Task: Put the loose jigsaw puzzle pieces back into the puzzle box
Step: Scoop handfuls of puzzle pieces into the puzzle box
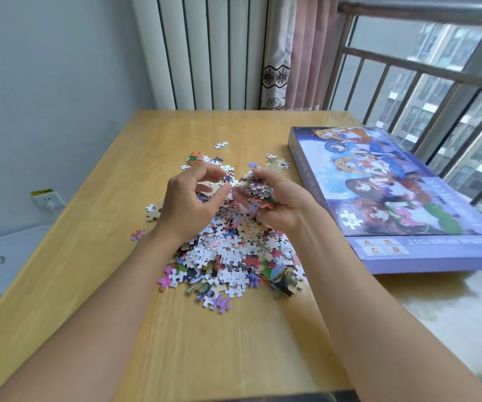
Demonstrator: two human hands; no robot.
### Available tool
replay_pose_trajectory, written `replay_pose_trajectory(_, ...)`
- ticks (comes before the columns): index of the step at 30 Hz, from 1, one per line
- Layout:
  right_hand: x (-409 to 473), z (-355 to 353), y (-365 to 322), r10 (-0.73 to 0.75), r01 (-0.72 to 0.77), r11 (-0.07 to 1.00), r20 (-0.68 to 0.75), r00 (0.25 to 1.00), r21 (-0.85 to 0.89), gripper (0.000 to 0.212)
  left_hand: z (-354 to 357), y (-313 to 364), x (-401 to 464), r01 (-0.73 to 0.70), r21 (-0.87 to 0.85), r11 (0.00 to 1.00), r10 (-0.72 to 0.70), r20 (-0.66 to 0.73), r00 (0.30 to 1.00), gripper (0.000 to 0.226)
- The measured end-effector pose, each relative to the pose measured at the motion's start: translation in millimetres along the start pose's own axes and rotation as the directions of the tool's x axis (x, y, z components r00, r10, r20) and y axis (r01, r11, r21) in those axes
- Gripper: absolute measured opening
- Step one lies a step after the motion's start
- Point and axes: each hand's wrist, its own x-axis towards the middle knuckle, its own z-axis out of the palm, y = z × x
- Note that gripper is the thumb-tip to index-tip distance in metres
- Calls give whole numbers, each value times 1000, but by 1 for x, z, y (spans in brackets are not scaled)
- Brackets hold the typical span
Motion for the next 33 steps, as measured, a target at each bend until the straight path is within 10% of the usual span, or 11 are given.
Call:
replay_pose_trajectory(18,-64,-26,-32,-26,24,997,-21,999,-79,15,24,70,-42,180,16,984,-180,202,963,29)
replay_pose_trajectory(25,-103,-58,-71,-110,109,994,16,994,24,15,92,110,-42,-201,283,938,47,471,881,93)
replay_pose_trajectory(29,-127,-76,-86,-124,123,991,17,992,52,14,136,124,-40,-342,289,894,159,510,846,48)
replay_pose_trajectory(33,-148,-88,-97,-159,152,981,49,986,121,9,152,130,-34,-132,130,983,80,341,937,12)
